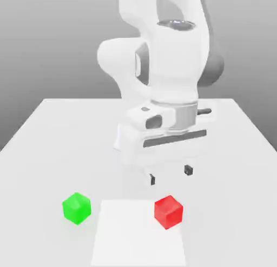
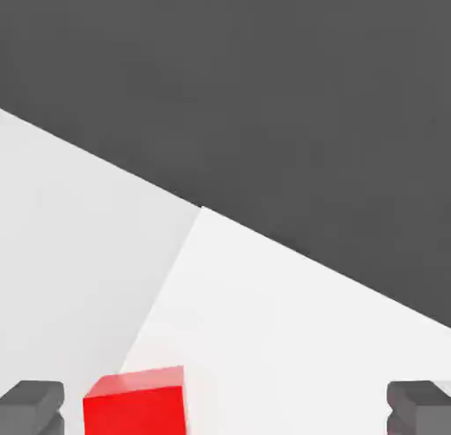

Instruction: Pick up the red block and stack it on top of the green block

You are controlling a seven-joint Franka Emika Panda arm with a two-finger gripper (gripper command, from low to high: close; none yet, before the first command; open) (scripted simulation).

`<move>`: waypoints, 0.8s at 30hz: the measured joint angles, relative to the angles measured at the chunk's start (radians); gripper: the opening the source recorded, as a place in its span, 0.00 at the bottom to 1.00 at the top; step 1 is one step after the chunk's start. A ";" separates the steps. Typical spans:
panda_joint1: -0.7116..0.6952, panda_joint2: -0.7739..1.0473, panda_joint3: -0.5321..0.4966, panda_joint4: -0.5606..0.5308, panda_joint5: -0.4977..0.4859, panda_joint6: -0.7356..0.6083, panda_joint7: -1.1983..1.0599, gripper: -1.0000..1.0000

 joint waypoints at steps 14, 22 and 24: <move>0.021 0.292 -0.022 0.008 -0.018 0.240 -0.008 0.00; 0.004 0.064 -0.011 -0.025 0.012 0.044 -0.015 0.00; -0.002 0.034 -0.052 -0.028 0.000 0.017 0.052 0.00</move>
